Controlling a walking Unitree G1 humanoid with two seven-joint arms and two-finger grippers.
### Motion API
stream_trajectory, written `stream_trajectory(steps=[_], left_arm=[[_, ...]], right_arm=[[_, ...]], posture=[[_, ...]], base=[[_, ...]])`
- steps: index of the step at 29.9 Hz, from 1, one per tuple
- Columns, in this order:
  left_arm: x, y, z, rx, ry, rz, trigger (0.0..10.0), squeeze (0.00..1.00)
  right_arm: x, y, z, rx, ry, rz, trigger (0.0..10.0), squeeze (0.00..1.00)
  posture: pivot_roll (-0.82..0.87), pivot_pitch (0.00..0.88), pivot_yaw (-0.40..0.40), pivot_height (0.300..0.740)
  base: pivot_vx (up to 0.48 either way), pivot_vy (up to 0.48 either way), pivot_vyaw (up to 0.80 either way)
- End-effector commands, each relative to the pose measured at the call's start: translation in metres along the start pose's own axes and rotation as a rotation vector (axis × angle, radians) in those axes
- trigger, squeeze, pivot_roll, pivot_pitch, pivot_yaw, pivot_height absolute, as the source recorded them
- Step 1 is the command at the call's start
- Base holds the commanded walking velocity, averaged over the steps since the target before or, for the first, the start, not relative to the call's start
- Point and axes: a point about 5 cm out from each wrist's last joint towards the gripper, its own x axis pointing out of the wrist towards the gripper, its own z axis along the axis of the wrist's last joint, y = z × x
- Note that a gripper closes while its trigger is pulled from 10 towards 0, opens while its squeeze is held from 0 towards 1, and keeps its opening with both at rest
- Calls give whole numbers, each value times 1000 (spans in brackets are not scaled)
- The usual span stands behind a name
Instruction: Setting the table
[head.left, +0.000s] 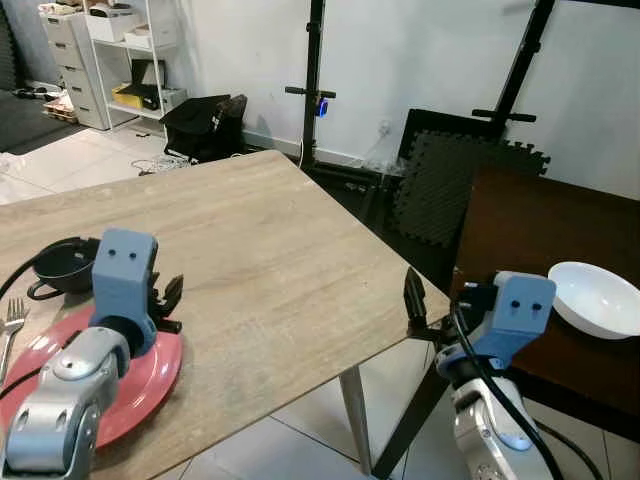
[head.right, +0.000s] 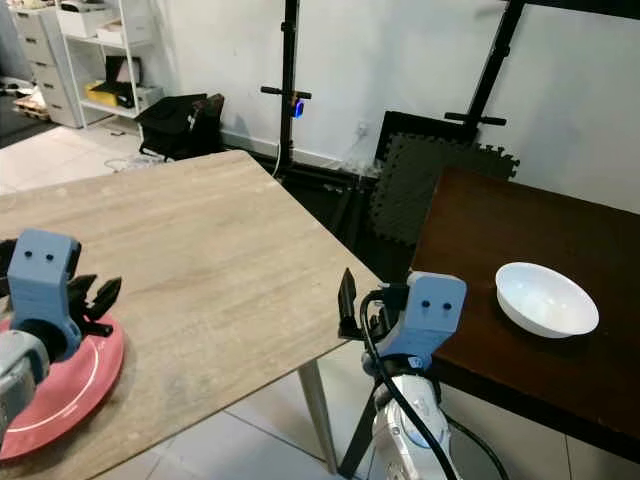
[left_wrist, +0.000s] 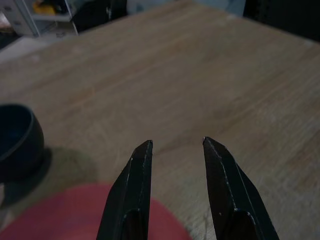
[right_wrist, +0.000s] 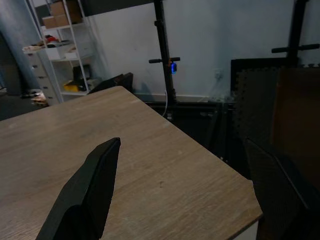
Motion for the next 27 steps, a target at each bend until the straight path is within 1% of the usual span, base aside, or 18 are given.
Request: stream_trajectory(steps=[1,2,3,4,5,17,24,25,27], left_arm=[[-2,0,-2,-36,0,12,10000,0],[-2,0,-2,-36,0,12,10000,0],[-2,0,-3,-78,7,18,10000,0],[-2,1,-2,-81,7,22,10000,0],[-2,1,-2,-63,6,24,10000,0],[-1,3,1,-64,-5,21,10000,0],[0,3,3,-55,-8,14,10000,0],[1,2,3,-37,-4,2,10000,0],[2,1,3,-28,2,-9,10000,0]], right_arm=[[0,-1,-2,4,4,-3,10000,0],[0,-1,-2,4,4,-3,10000,0],[0,-2,-3,1,7,-12,10000,0],[0,-4,-3,2,9,-22,10000,0],[0,-5,-3,2,11,-29,10000,0],[0,-6,-5,-9,18,-51,10000,0],[0,-8,-7,-5,25,-69,10000,0],[0,-8,-7,-3,24,-71,10000,0],[0,-8,-7,-3,24,-72,10000,0]], posture=[[91,30,15,740],[91,30,15,740],[91,32,14,740],[91,32,14,740],[91,32,14,740],[96,41,22,740],[98,43,22,740],[101,43,21,740],[100,44,22,740]], base=[[0,0,800],[0,0,800],[0,480,794],[0,480,794],[0,480,794],[0,480,791],[0,0,0],[0,0,0],[0,0,0]])
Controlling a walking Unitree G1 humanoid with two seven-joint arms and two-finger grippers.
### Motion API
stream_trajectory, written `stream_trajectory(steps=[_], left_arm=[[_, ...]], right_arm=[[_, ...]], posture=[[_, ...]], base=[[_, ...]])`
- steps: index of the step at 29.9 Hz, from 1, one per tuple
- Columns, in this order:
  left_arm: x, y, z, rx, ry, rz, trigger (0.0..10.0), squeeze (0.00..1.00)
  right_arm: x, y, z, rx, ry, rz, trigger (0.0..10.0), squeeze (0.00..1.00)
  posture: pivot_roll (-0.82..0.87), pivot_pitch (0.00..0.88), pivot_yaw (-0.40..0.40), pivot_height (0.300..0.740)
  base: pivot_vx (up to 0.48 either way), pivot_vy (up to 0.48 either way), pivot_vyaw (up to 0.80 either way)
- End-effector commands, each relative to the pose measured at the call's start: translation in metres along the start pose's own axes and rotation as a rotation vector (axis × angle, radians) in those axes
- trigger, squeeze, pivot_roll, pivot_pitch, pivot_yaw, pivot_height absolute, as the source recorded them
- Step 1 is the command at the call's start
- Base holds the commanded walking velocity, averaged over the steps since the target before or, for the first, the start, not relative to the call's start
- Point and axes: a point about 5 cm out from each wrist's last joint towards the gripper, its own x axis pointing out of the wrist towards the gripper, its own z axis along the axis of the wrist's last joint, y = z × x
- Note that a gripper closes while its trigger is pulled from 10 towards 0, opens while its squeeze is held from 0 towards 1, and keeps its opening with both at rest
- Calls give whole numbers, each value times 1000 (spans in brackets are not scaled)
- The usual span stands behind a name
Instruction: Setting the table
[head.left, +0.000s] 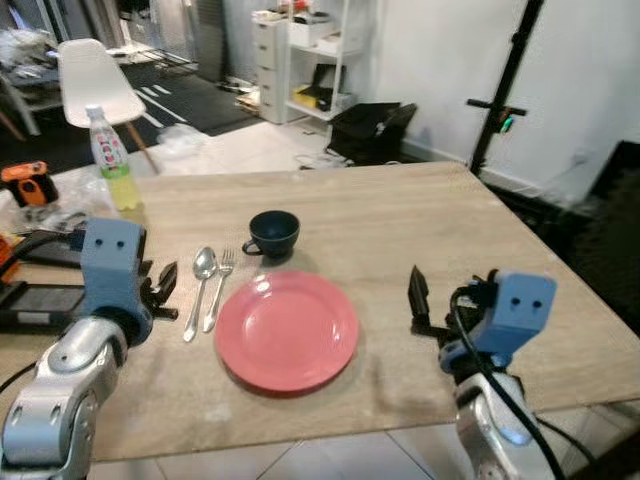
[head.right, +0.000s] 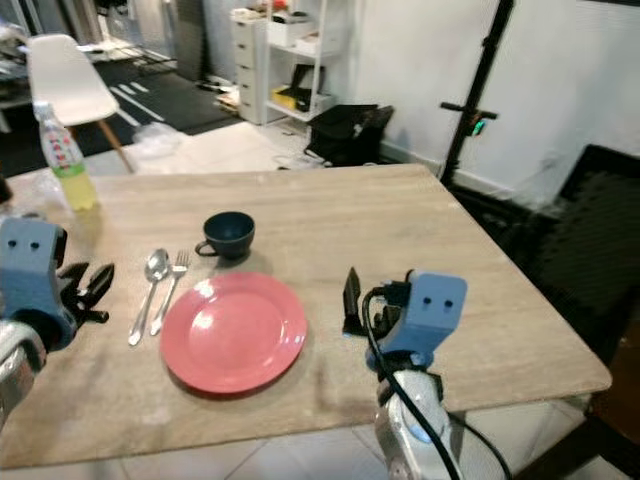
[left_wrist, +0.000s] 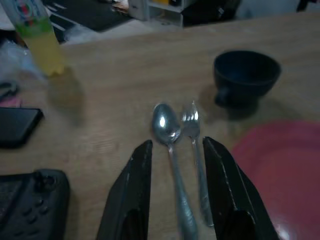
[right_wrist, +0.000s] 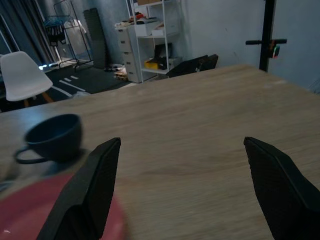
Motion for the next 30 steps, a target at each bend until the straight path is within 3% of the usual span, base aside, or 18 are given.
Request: stream_trajectory(steps=[1,3,5,6,7,8,9,10,13,14,15,17,18,20,21,23,25,30], left_arm=[[1,0,-3,36,20,-29,10000,0],[1,0,-2,52,22,-44,10000,0],[2,0,-1,157,33,-142,10000,0],[2,0,-1,157,33,-142,10000,0],[1,3,4,321,15,-245,10000,0],[1,3,4,321,15,-245,10000,0],[1,6,6,423,9,-292,10000,0],[1,6,6,423,9,-292,10000,0],[11,23,16,736,-17,-392,10000,0],[17,24,15,889,-29,-409,10000,0],[17,24,15,889,-29,-409,10000,0],[23,15,4,1032,-46,-470,10000,0],[23,15,4,1032,-46,-470,10000,0],[21,0,-21,1223,-92,-530,10000,0],[21,0,-21,1223,-92,-530,10000,0],[15,-6,-44,1331,-134,-572,10000,0],[5,-6,-65,1353,-148,-630,10000,0],[6,-5,-65,1394,-203,-649,10000,0]], right_arm=[[-1,-1,-2,4,9,-7,10000,0],[-1,-1,-2,4,9,-7,10000,0],[-1,0,-2,2,7,-5,10000,0],[-1,0,-2,2,7,-5,10000,0],[-1,1,-1,1,5,-3,10000,0],[-1,1,-1,1,5,-3,10000,0],[0,1,0,-1,3,0,10000,0],[0,1,0,-1,3,0,10000,0],[4,6,8,-41,-33,49,10000,0],[6,8,11,-45,-42,59,10000,0],[6,8,11,-45,-42,59,10000,0],[8,9,14,-45,-50,69,10000,0],[8,9,14,-45,-50,69,10000,0],[8,10,15,-45,-53,73,10000,0],[8,10,15,-45,-53,73,10000,0],[7,11,13,-42,-50,69,10000,0],[3,12,9,-35,-35,64,10000,0],[1,13,8,-32,-25,66,10000,0]], posture=[[101,45,22,740],[101,45,22,740],[102,48,21,740],[102,48,21,740],[104,51,18,740],[104,51,18,740],[109,54,17,740],[109,54,17,740],[116,72,18,740],[127,83,18,740],[127,83,18,740],[131,89,27,740],[131,89,27,740],[126,103,40,740],[126,103,40,740],[125,117,51,740],[125,126,53,740],[126,133,49,740]], base=[[0,0,0],[0,0,0],[0,0,0],[0,0,0],[0,0,0],[0,0,0],[0,0,0],[0,0,0],[0,0,0],[0,0,0],[0,0,0],[0,0,0],[0,0,0],[0,0,0],[0,0,0],[0,0,0],[0,0,0],[0,0,0]])
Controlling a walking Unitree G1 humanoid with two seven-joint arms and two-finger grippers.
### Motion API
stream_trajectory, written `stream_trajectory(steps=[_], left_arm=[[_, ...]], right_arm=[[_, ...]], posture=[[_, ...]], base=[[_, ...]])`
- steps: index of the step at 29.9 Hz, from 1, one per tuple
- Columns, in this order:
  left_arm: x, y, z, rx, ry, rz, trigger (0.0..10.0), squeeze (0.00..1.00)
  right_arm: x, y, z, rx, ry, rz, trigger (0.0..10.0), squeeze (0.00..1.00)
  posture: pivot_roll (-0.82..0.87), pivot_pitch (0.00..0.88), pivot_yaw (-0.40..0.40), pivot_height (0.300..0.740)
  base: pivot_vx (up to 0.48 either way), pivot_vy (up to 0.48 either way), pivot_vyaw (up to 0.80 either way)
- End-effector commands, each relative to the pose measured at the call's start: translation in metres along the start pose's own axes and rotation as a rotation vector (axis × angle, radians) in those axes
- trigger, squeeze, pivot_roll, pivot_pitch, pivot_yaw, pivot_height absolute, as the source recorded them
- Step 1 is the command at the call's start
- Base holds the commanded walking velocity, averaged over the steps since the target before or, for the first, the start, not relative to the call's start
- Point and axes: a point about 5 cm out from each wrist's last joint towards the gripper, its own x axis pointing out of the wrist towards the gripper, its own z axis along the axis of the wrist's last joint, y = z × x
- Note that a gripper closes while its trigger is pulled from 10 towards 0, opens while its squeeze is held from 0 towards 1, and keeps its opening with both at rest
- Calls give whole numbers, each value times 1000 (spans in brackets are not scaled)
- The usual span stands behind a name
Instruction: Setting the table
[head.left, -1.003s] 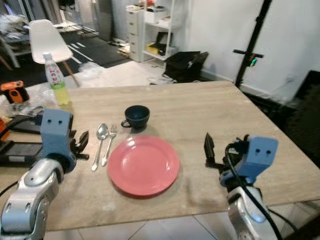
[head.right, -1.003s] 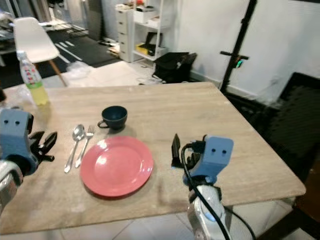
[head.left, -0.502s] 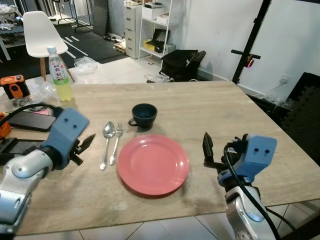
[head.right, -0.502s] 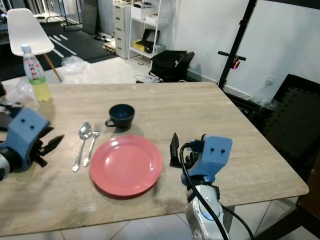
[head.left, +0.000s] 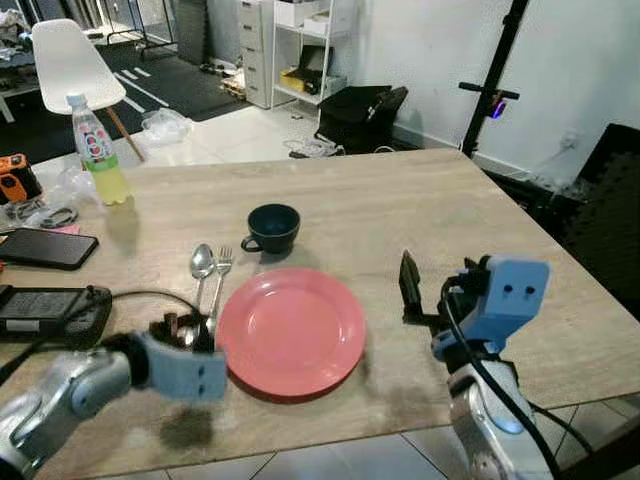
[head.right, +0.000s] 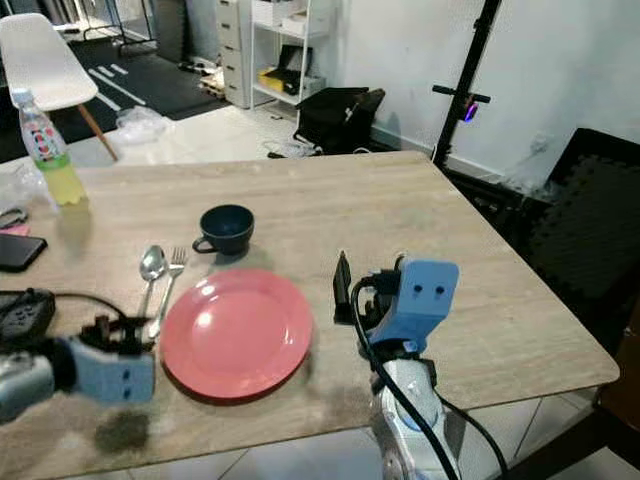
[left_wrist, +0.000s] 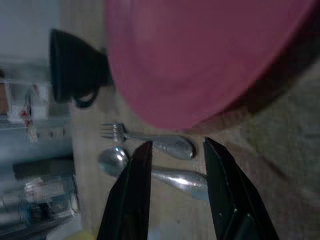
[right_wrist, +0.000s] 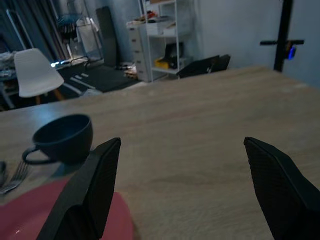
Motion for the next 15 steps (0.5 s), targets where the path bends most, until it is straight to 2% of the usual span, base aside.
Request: stream_trajectory(steps=[1,5,8,9,10,15], left_arm=[[0,-2,-3,53,-28,-19,10000,0],[6,-7,-4,77,-67,-26,10000,0],[21,-13,-2,136,-91,-24,10000,0],[21,-13,-2,136,-91,-24,10000,0],[29,-15,1,154,-110,-38,10000,0],[41,-14,7,185,-148,-44,10000,0]], right_arm=[[-2,3,0,-2,9,9,10000,0],[-1,3,1,-3,9,13,10000,0],[1,2,3,-8,4,16,10000,0],[1,2,3,-8,4,16,10000,0],[2,3,5,-11,2,21,10000,0],[1,3,6,-15,1,25,10000,0]], posture=[[124,134,48,740],[111,137,41,740],[103,145,34,740],[103,145,34,740],[92,151,28,740],[75,158,27,740]], base=[[0,0,0],[0,0,0],[0,0,0],[0,0,0],[0,0,0],[0,0,0]])
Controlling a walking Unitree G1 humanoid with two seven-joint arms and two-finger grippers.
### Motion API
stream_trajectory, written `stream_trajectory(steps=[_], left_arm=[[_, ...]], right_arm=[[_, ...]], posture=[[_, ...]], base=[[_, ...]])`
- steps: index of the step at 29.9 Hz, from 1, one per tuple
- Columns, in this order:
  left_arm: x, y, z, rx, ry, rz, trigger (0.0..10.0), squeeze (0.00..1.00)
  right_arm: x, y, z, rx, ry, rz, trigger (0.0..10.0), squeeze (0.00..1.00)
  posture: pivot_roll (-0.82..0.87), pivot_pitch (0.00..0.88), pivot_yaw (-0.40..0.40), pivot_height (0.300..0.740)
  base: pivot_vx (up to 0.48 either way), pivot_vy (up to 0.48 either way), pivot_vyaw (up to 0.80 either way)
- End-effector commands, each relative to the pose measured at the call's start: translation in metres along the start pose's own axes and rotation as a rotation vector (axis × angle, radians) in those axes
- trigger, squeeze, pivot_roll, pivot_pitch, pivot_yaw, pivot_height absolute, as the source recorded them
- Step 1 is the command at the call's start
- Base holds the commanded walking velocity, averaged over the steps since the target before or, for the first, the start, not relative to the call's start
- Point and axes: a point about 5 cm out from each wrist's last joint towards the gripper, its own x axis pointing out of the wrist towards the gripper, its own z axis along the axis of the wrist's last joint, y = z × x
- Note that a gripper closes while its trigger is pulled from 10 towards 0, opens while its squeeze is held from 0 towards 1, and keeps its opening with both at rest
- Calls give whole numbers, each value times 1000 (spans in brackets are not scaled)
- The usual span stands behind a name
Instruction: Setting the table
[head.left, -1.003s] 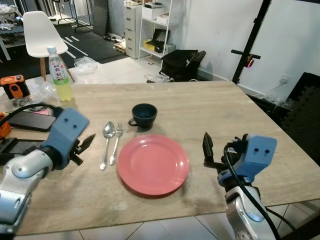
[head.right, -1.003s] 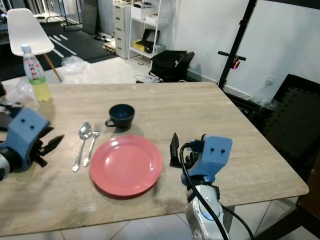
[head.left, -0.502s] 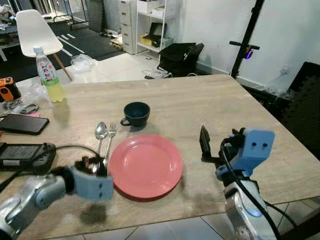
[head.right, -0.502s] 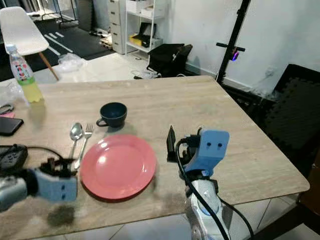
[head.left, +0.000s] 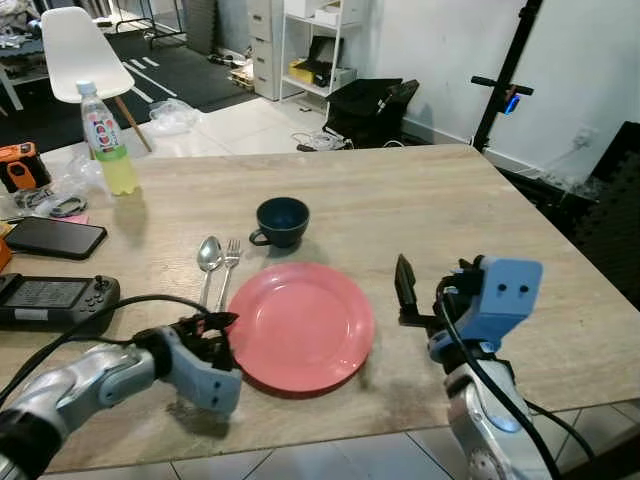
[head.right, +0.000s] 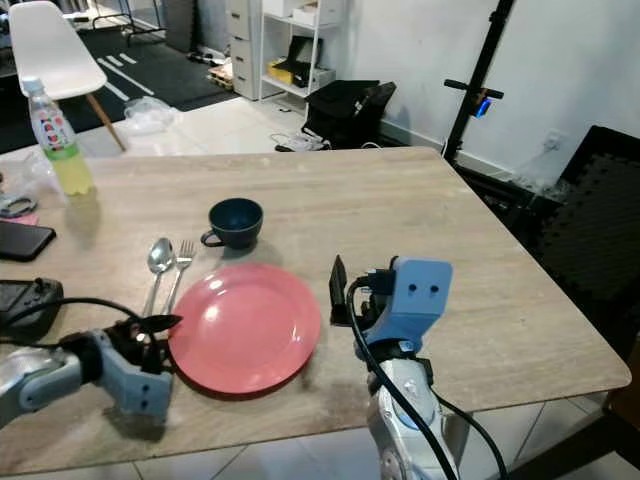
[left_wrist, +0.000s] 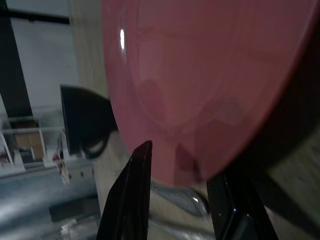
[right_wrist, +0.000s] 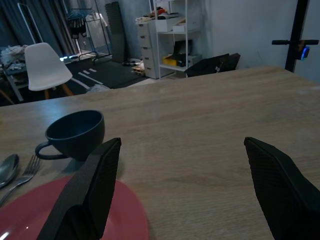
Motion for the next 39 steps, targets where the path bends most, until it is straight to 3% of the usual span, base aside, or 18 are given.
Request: stream_trajectory(steps=[1,5,6,7,12,16,17,19,20,22,26,27,30,34,35,36,38,39], left_arm=[[5,-17,5,22,-28,-79,10000,0],[13,-17,5,44,-34,-89,10000,0],[16,-18,4,48,-36,-96,1098,0],[17,-18,3,48,-37,-101,0,0],[17,-22,2,53,-44,-109,0,0],[16,-26,1,61,-72,-110,0,0],[16,-26,1,61,-72,-110,0,0],[16,-26,1,64,-79,-102,0,0],[16,-26,1,64,-79,-102,0,0],[16,-25,1,67,-86,-91,0,0],[18,-22,3,79,-100,-72,0,0],[20,-14,3,96,-108,-30,10000,0],[22,-4,3,109,-111,19,10000,0],[25,32,10,81,-180,169,10000,0],[25,47,14,72,-203,225,10000,0],[25,47,14,72,-203,225,10000,0],[25,67,19,63,-239,293,10000,0],[25,67,19,63,-239,293,10000,0]], right_arm=[[-3,-1,0,-7,8,-2,10000,0],[-4,-1,1,-10,8,-7,10000,0],[-5,-2,2,-13,8,-12,10000,0],[-6,-2,2,-14,8,-15,10000,0],[-7,-4,1,-16,12,-20,10000,0],[-17,-1,-7,-18,125,191,10000,0],[-17,-1,-7,-18,125,191,10000,0],[-25,-7,-8,-91,197,342,10000,0],[-25,-7,-8,-91,197,342,10000,0],[-32,-22,-4,-217,291,527,10000,0],[-31,-37,10,-260,321,619,10000,0],[-31,-43,18,-266,334,672,10000,0],[-33,-47,19,-285,350,698,10000,0],[-34,-50,18,-288,345,679,10000,0],[-34,-49,18,-276,338,665,10000,0],[-34,-49,18,-276,338,665,10000,0],[-35,-49,18,-267,332,655,10000,0],[-35,-49,18,-267,332,655,10000,0]], posture=[[70,159,28,740],[61,158,32,740],[57,158,34,740],[49,153,38,740],[46,150,39,740],[53,142,35,740],[53,142,35,740],[57,139,29,740],[57,139,29,740],[50,132,22,740],[49,128,15,740],[50,126,9,740],[52,126,6,740],[55,126,4,740],[61,127,8,740],[61,127,8,740],[61,126,7,740],[61,126,7,740]], base=[[0,0,0],[0,0,0],[0,0,0],[0,0,0],[0,0,0],[0,0,0],[0,0,0],[0,0,0],[0,0,0],[0,0,0],[0,0,0],[0,0,0],[0,0,0],[0,0,0],[0,0,0],[0,0,0],[0,0,0],[0,0,0]])
